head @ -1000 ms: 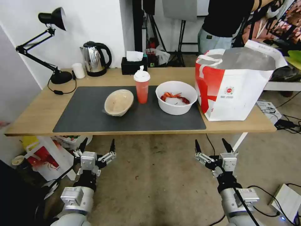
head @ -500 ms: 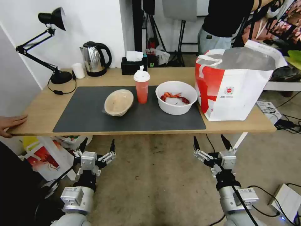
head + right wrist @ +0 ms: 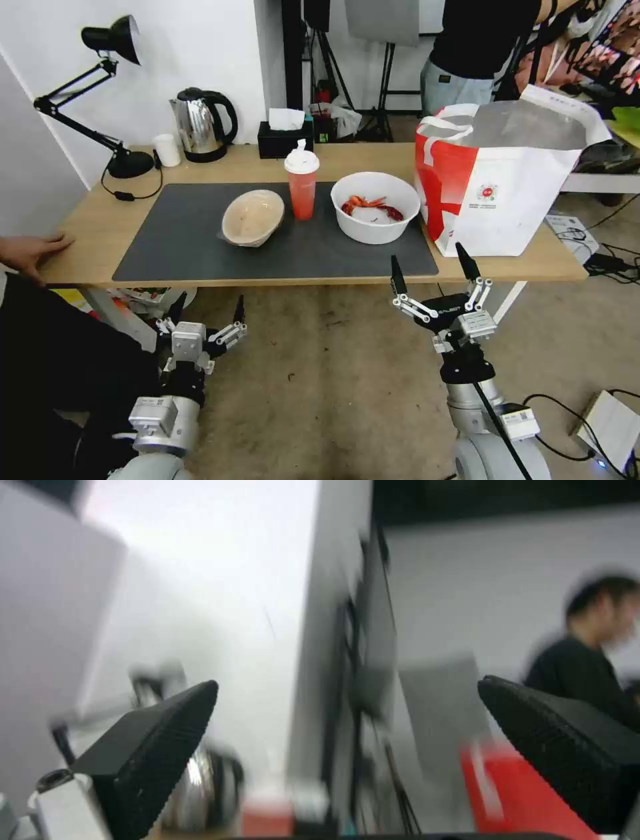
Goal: Pick up the trash from the table and place it into the takeout bag.
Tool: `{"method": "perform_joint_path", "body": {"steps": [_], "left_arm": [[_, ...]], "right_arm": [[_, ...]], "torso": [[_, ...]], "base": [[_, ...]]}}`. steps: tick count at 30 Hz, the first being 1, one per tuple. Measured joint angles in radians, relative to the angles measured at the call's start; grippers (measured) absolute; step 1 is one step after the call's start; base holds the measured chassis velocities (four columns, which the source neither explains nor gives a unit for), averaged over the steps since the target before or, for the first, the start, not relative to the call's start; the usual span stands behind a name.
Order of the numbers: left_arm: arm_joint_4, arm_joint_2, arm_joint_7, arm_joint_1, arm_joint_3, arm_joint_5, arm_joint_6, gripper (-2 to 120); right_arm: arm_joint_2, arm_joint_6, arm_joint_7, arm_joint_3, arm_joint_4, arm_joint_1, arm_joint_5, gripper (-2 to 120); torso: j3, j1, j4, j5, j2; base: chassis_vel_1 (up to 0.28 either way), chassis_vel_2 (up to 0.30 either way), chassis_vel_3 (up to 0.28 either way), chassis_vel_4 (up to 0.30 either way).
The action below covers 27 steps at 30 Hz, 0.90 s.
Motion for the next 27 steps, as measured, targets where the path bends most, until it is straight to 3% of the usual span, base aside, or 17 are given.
{"method": "perform_joint_path", "body": {"steps": [7, 14, 15, 19, 21, 23, 27], "left_arm": [[0.000, 0.000, 0.000, 0.000, 0.000, 0.000, 0.000, 100], [0.000, 0.000, 0.000, 0.000, 0.000, 0.000, 0.000, 100], [0.000, 0.000, 0.000, 0.000, 0.000, 0.000, 0.000, 100], [0.000, 0.000, 0.000, 0.000, 0.000, 0.000, 0.000, 100], [0.000, 0.000, 0.000, 0.000, 0.000, 0.000, 0.000, 100], [0.000, 0.000, 0.000, 0.000, 0.000, 0.000, 0.000, 100], [0.000, 0.000, 0.000, 0.000, 0.000, 0.000, 0.000, 100]], "right_arm": [[-0.144, -0.104, 0.070, -0.018, 0.051, 0.058, 0.113, 100], [-0.410, -0.286, 0.201, -0.022, 0.065, 0.184, 0.384, 100], [-0.410, -0.286, 0.201, -0.022, 0.065, 0.184, 0.384, 100], [-0.549, -0.410, 0.271, -0.035, 0.074, 0.326, 0.589, 100], [-0.567, -0.428, 0.277, -0.043, 0.074, 0.349, 0.618, 100], [-0.639, -0.503, 0.291, -0.097, 0.050, 0.468, 0.738, 100], [-0.693, -0.559, 0.308, -0.167, 0.016, 0.609, 0.834, 100]], "torso": [[0.000, 0.000, -0.0001, 0.0011, 0.000], [0.000, 0.000, 0.0000, 0.0011, 0.000], [0.000, 0.000, 0.0000, 0.0011, 0.000], [0.000, 0.000, -0.0001, 0.0010, 0.000], [0.000, 0.000, -0.0002, 0.0010, 0.000], [0.000, 0.000, 0.0001, 0.0008, 0.000], [0.000, 0.000, 0.0001, 0.0010, 0.000]], "base": [[0.000, 0.000, 0.000, 0.000], [0.000, 0.000, 0.000, 0.000], [0.000, 0.000, 0.000, 0.000], [0.000, 0.000, 0.000, 0.000], [0.000, 0.000, 0.000, 0.000], [0.000, 0.000, 0.000, 0.000], [0.000, 0.000, 0.000, 0.000]]}}
